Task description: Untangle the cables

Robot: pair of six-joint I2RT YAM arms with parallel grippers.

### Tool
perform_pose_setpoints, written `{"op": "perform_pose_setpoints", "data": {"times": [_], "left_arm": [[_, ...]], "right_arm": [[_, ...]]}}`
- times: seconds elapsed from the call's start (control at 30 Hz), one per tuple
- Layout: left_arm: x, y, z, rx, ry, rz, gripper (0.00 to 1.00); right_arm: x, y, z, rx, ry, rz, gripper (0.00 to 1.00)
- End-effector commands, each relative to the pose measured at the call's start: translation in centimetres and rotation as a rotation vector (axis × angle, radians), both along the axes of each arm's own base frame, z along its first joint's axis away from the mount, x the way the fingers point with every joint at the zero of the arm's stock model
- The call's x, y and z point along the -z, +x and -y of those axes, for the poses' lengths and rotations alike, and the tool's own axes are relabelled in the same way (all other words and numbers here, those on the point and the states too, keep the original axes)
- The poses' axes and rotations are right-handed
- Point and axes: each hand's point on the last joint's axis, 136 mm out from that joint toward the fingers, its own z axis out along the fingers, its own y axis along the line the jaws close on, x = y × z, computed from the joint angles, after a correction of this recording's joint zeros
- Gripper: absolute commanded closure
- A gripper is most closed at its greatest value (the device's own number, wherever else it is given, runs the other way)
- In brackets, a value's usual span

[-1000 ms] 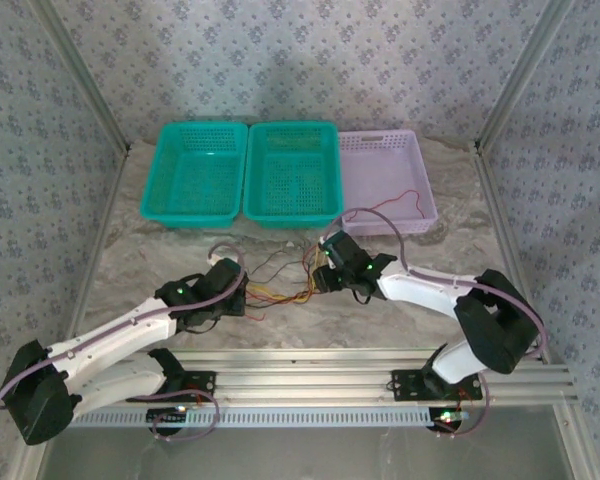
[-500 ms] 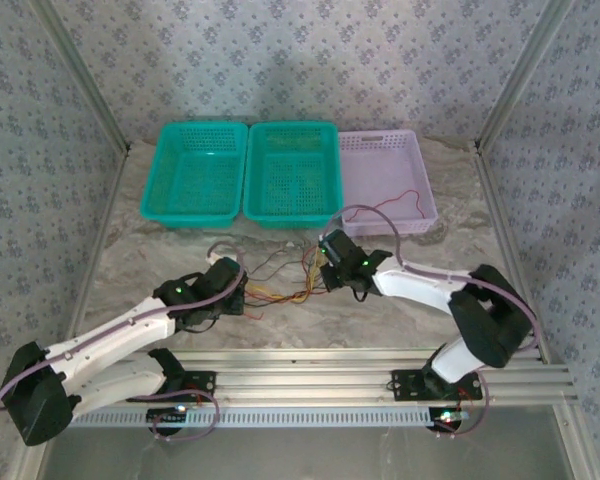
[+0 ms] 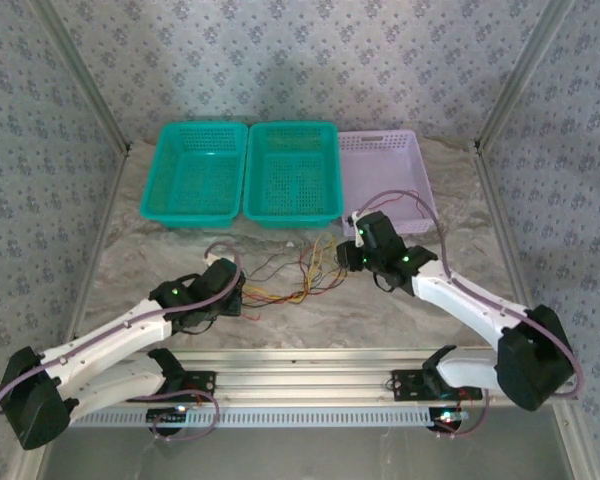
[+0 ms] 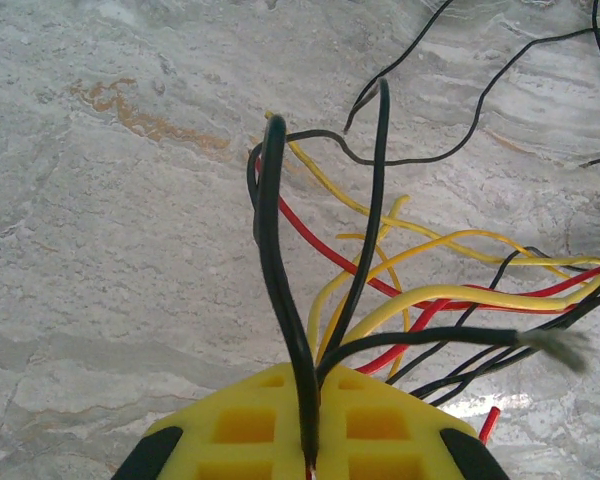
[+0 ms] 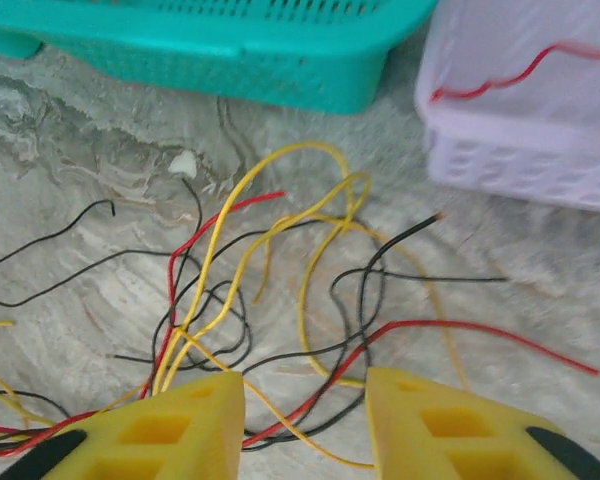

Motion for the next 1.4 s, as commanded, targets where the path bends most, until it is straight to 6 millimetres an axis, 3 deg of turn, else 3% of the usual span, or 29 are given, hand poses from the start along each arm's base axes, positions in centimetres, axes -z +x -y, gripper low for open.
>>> {"op": "perform_pose_setpoints", "data": {"times": [0.0, 0.17, 0.57, 0.73, 0.83, 0.9, 1.0, 1.37], "left_arm": [[-0.6, 0.0, 0.5, 0.021, 0.001, 0.004, 1.00], [-0.8, -0.1, 0.9, 0.037, 0.010, 0.007, 1.00], [-0.9, -0.1, 1.3, 0.041, 0.010, 0.015, 1.00], [-0.8, 0.0, 1.5, 0.040, 0.011, 0.014, 1.00], [-0.7, -0.1, 1.4, 0.041, 0.012, 0.012, 1.00], [-0.6, -0.2, 1.4, 0.041, 0.013, 0.011, 1.00], [-0.6, -0.3, 1.1, 0.039, 0.019, 0.009, 1.00], [-0.1, -1.2, -1.7, -0.038, 0.112, -0.022, 1.00]], "right_arm": [[1.1, -0.9, -2.1, -0.049, 0.100, -0.083, 0.53], [1.3, 0.4, -3.6, -0.020, 0.168, -0.083, 0.48], [5.8, 3.0, -5.2, 0.071, 0.225, -0.173, 0.54], [6.5, 3.4, -6.3, 0.060, 0.250, -0.182, 0.65], [6.9, 3.5, -6.3, 0.066, 0.243, -0.180, 0.78], [6.8, 3.6, -5.7, 0.080, 0.232, -0.168, 0.90], [5.7, 3.7, -4.2, 0.114, 0.211, -0.123, 1.00], [-2.5, 3.2, 4.7, 0.271, 0.112, 0.092, 1.00]]}}
